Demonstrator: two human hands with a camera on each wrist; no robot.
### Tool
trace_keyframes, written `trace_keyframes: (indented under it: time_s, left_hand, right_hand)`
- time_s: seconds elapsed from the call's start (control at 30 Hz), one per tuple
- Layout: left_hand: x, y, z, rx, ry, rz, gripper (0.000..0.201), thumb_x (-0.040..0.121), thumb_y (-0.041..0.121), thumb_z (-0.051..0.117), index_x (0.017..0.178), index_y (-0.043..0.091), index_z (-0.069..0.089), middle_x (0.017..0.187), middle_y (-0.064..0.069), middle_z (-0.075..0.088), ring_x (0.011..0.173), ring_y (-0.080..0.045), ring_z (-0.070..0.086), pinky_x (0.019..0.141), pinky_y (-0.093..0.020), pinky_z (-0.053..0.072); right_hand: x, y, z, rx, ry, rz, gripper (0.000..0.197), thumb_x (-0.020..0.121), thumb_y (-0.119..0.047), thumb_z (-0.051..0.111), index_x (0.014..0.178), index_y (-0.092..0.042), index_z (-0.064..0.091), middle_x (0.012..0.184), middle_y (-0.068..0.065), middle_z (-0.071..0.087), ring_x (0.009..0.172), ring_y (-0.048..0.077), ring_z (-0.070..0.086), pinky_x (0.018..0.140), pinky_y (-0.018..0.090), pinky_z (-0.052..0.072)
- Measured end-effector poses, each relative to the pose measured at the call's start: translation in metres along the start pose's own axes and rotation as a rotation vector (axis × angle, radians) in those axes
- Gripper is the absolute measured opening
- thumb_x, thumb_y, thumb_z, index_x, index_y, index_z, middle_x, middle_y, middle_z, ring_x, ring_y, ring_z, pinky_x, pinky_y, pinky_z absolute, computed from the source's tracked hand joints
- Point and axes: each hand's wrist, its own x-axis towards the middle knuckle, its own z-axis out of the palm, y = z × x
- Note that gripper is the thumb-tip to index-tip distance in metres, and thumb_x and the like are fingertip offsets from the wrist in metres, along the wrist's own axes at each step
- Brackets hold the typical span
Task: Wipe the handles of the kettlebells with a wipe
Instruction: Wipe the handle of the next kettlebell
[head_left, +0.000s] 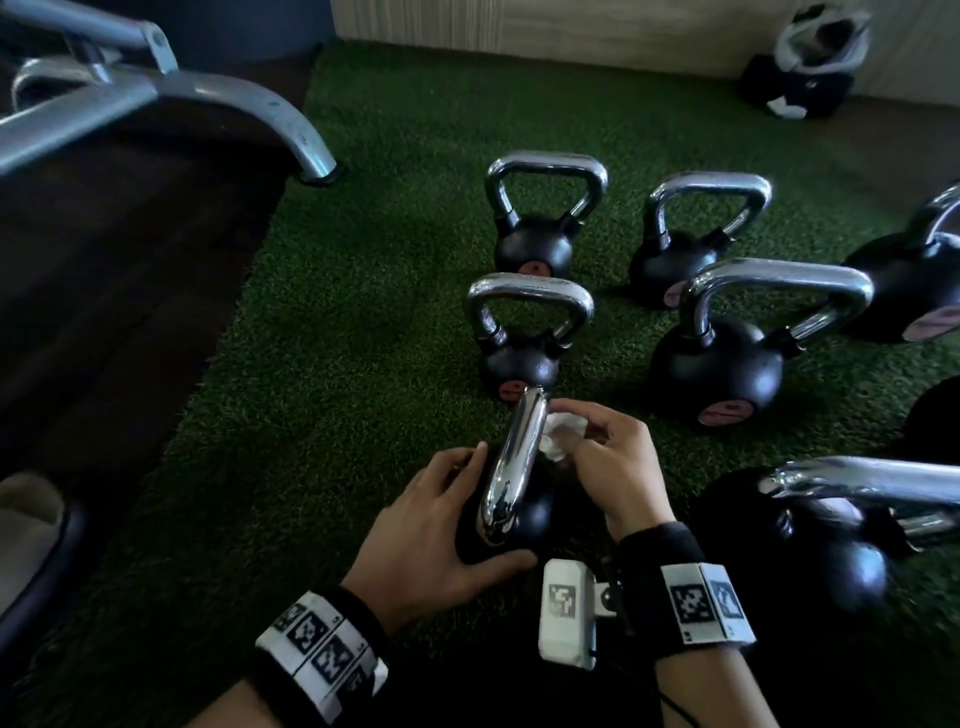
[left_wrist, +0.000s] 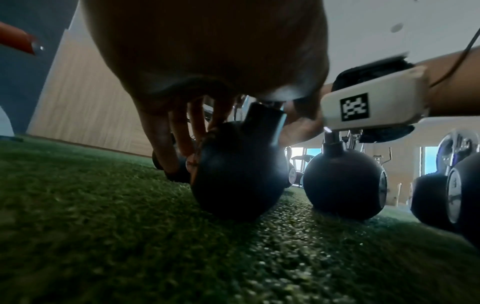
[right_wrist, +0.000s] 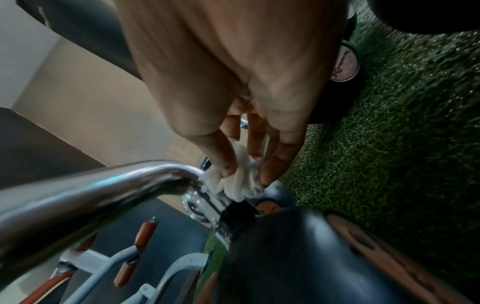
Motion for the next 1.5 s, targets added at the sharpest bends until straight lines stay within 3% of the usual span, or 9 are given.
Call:
trace_keyframes:
  time_s: [0.13, 0.33, 0.53, 0.7, 0.8, 1.1, 1.2, 1.3, 1.5]
  left_hand:
    - [0.004, 0.004, 0.007, -0.129, 0.085, 0.027, 0.083, 0.084, 0.076, 0.059, 0.151, 0.028, 0.049, 0.146, 0.011, 0.048, 0.127, -0.009, 0.059, 0.106, -0.03, 0.051]
    - [0.016, -0.012, -0.018, -0.245, 0.03, 0.216, 0.043, 0.084, 0.043, 0.081, 0.121, 0.027, 0.066, 0.116, 0.032, 0.059, 0.103, 0.019, 0.058, 0.091, -0.006, 0.044]
    - [0.033, -0.021, -0.031, -0.231, -0.067, 0.21, 0.046, 0.083, 0.047, 0.082, 0.125, 0.036, 0.068, 0.09, 0.035, 0.067, 0.084, 0.018, 0.065, 0.073, -0.01, 0.047]
    - [0.038, -0.029, -0.031, -0.34, -0.034, 0.092, 0.021, 0.079, 0.043, 0.088, 0.078, 0.024, 0.079, 0.068, 0.031, 0.069, 0.06, 0.013, 0.062, 0.059, -0.007, 0.041]
    - [0.043, -0.029, -0.033, -0.344, -0.08, 0.031, 0.038, 0.078, 0.058, 0.083, 0.096, 0.024, 0.082, 0.087, 0.023, 0.078, 0.077, 0.007, 0.071, 0.07, -0.019, 0.056]
    - [0.027, -0.021, -0.019, -0.41, 0.057, -0.098, 0.025, 0.073, 0.049, 0.09, 0.075, 0.027, 0.078, 0.08, 0.025, 0.076, 0.077, 0.009, 0.071, 0.069, -0.01, 0.052]
    - [0.036, -0.032, -0.036, -0.354, -0.17, -0.019, 0.019, 0.076, 0.043, 0.091, 0.079, 0.031, 0.077, 0.082, 0.024, 0.076, 0.08, 0.009, 0.07, 0.073, -0.018, 0.054]
    - [0.055, -0.052, -0.057, -0.326, -0.467, -0.03, 0.034, 0.085, 0.011, 0.082, 0.091, 0.044, 0.076, 0.095, 0.023, 0.078, 0.094, 0.006, 0.072, 0.085, -0.018, 0.055]
    - [0.131, -0.081, -0.059, -0.325, -0.263, -0.212, 0.061, 0.087, 0.016, 0.083, 0.14, 0.036, 0.058, 0.126, 0.009, 0.071, 0.107, -0.006, 0.071, 0.103, -0.033, 0.056]
  right_hand:
    - [0.009, -0.009, 0.002, -0.023, -0.191, -0.058, 0.041, 0.075, 0.0, 0.065, 0.102, -0.028, 0.081, 0.089, -0.008, 0.079, 0.084, 0.005, 0.071, 0.078, 0.028, 0.057]
    - [0.009, -0.008, -0.008, -0.25, -0.271, -0.104, 0.027, 0.067, -0.022, 0.077, 0.094, -0.023, 0.076, 0.084, 0.004, 0.076, 0.075, 0.01, 0.068, 0.082, 0.051, 0.061]
    - [-0.016, -0.001, -0.036, -0.335, -0.194, -0.18, 0.019, 0.068, -0.019, 0.091, 0.077, -0.03, 0.078, 0.071, -0.008, 0.075, 0.059, -0.005, 0.059, 0.06, 0.015, 0.048]
    - [-0.031, 0.004, -0.047, -0.398, -0.156, -0.227, 0.026, 0.06, -0.022, 0.093, 0.073, -0.039, 0.078, 0.069, -0.012, 0.071, 0.058, -0.006, 0.055, 0.056, 0.011, 0.042]
    - [-0.04, 0.006, -0.048, -0.399, -0.145, -0.23, 0.031, 0.06, -0.021, 0.095, 0.073, -0.042, 0.075, 0.067, -0.025, 0.069, 0.062, -0.009, 0.061, 0.059, 0.007, 0.041]
    - [-0.037, 0.007, -0.049, -0.389, -0.086, -0.225, 0.027, 0.06, -0.02, 0.096, 0.08, -0.029, 0.081, 0.071, -0.021, 0.074, 0.067, -0.008, 0.065, 0.061, 0.006, 0.044]
    - [-0.036, -0.007, -0.061, -0.498, -0.147, -0.198, 0.033, 0.057, -0.018, 0.096, 0.083, -0.031, 0.08, 0.072, -0.017, 0.073, 0.069, -0.01, 0.063, 0.064, 0.005, 0.044]
    - [-0.033, -0.027, -0.079, -0.508, -0.043, -0.242, 0.044, 0.055, -0.012, 0.094, 0.089, -0.034, 0.077, 0.085, -0.016, 0.075, 0.084, -0.005, 0.067, 0.071, 0.004, 0.044]
    - [-0.013, -0.066, -0.083, -0.262, 0.14, -0.266, 0.042, 0.064, -0.015, 0.095, 0.097, -0.036, 0.079, 0.102, -0.015, 0.074, 0.089, 0.007, 0.074, 0.085, 0.038, 0.061]
